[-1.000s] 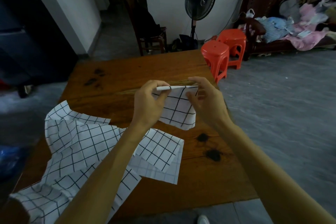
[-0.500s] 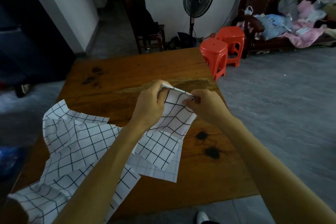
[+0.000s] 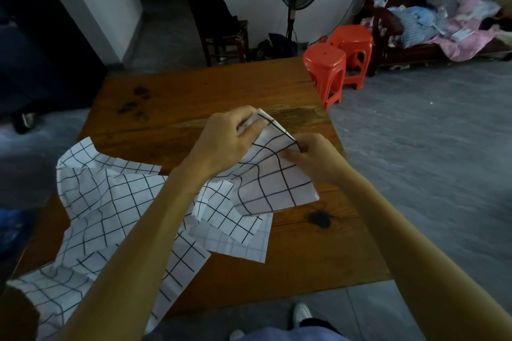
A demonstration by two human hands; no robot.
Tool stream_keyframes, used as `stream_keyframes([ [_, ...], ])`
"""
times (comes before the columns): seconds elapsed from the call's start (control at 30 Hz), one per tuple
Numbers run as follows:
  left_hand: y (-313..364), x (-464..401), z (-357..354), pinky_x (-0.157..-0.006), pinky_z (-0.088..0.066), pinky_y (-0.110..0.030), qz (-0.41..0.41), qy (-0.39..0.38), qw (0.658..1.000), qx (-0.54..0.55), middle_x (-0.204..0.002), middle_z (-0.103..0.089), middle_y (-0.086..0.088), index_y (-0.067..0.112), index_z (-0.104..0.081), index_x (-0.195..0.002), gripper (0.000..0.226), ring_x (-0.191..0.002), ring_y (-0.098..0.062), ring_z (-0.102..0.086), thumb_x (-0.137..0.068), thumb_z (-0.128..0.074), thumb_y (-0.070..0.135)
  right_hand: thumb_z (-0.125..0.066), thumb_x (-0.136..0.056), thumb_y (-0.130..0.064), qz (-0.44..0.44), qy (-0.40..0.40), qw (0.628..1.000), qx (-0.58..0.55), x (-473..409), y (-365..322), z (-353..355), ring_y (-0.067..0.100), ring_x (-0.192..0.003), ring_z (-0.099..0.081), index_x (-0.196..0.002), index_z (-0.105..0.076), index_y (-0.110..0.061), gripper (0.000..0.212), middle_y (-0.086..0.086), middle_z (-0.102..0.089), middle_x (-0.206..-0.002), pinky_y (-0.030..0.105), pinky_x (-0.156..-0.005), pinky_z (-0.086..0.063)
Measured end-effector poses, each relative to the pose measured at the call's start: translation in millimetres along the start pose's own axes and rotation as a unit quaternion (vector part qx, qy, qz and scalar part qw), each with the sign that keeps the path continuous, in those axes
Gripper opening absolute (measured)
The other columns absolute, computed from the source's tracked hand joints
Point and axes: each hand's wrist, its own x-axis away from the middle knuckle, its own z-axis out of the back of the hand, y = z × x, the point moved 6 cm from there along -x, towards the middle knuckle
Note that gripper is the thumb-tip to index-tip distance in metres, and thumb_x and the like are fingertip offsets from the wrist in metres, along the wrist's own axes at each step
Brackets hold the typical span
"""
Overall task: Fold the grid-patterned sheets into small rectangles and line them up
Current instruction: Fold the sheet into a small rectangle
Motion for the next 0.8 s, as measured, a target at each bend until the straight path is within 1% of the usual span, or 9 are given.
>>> stream_keyframes([
  [0.1,-6,5,-5,-0.063,-0.046,-0.02,0.029,-0.042,0.999,0.003,-0.085,-0.059,0.014,0.029,-0.062,-0.107,0.033,-0.072,-0.003,-0.056,-0.083,-0.06,0.053,-0.062,-0.093,-0.021,-0.039,-0.003,0.993,-0.112,5,9,-7,0.019,-0.075,-0.068,-0.089,-0.073,-0.02,0.012,0.002,-0.072,-0.082,0.034,-0.067,-0.054],
  [0.2,-31,16,-9,-0.075,-0.048,-0.025,0.095,-0.102,0.99,0.032,-0.097,-0.06,0.016,0.033,-0.058,-0.118,0.058,-0.088,-0.001,-0.058,-0.071,-0.061,0.068,-0.064,-0.092,-0.02,-0.058,0.006,0.99,-0.125,6,15,-11,0.014,-0.068,-0.058,-0.086,-0.073,-0.025,0.011,-0.002,-0.067,-0.076,0.028,-0.064,-0.046],
  [0.3,-44,32,-17,-0.082,-0.051,-0.028,0.107,-0.148,0.976,0.121,-0.106,-0.063,0.013,0.041,-0.059,-0.113,0.062,-0.096,-0.003,-0.061,-0.071,-0.043,0.084,-0.064,-0.092,-0.018,-0.049,0.023,0.991,-0.119,6,14,-11,0.007,-0.073,-0.058,-0.088,-0.073,-0.026,0.013,-0.006,-0.067,-0.081,0.021,-0.066,-0.045],
  [0.4,-49,34,-18,-0.084,-0.053,-0.024,0.127,-0.112,0.958,0.23,-0.097,-0.07,0.003,0.033,-0.062,-0.109,0.079,-0.093,-0.01,-0.067,-0.071,-0.021,0.089,-0.059,-0.089,-0.003,0.001,0.012,1.0,-0.027,7,7,-10,0.007,-0.089,-0.065,-0.086,-0.071,-0.032,0.032,-0.013,-0.071,-0.094,0.027,-0.077,-0.055],
  [0.47,-52,30,-17,-0.089,-0.052,-0.028,0.137,-0.075,0.968,0.195,-0.097,-0.069,0.007,0.033,-0.062,-0.106,0.071,-0.092,-0.007,-0.065,-0.078,-0.019,0.082,-0.054,-0.086,0.005,0.029,0.001,0.997,0.065,8,-1,-12,0.012,-0.093,-0.066,-0.087,-0.07,-0.034,0.042,-0.016,-0.068,-0.099,0.033,-0.079,-0.056],
  [0.57,-45,25,-27,-0.095,-0.044,-0.029,0.116,-0.083,0.987,0.078,-0.117,-0.059,0.011,0.028,-0.058,-0.121,0.034,-0.107,-0.003,-0.054,-0.096,-0.044,0.048,-0.049,-0.084,0.006,0.052,-0.009,0.991,0.119,9,-11,-14,0.021,-0.089,-0.068,-0.087,-0.072,-0.035,0.047,-0.013,-0.069,-0.101,0.04,-0.077,-0.056],
  [0.63,-34,25,-40,-0.097,-0.034,-0.024,0.077,-0.122,0.989,0.024,-0.134,-0.052,0.005,0.023,-0.053,-0.131,0.036,-0.121,-0.009,-0.046,-0.097,-0.051,0.033,-0.05,-0.085,0.006,0.055,-0.009,0.99,0.126,12,-18,-12,0.011,-0.086,-0.065,-0.088,-0.074,-0.032,0.045,-0.012,-0.07,-0.096,0.027,-0.076,-0.054],
  [0.7,-28,26,-50,-0.099,-0.029,-0.023,0.058,-0.148,0.987,0.008,-0.141,-0.048,0.002,0.021,-0.051,-0.135,0.04,-0.13,-0.012,-0.041,-0.097,-0.05,0.033,-0.056,-0.086,0.006,0.072,0.004,0.992,0.107,15,-25,-8,-0.005,-0.08,-0.06,-0.084,-0.072,-0.035,0.044,-0.017,-0.068,-0.09,0.008,-0.071,-0.046],
  [0.8,-28,28,-54,-0.099,-0.029,-0.023,0.072,-0.161,0.984,0.031,-0.141,-0.05,0.001,0.021,-0.053,-0.134,0.042,-0.131,-0.013,-0.041,-0.095,-0.051,0.038,-0.063,-0.083,0.005,0.088,0.02,0.995,0.049,20,-26,1,-0.008,-0.079,-0.062,-0.077,-0.065,-0.042,0.047,-0.023,-0.067,-0.085,0.01,-0.071,-0.048],
])
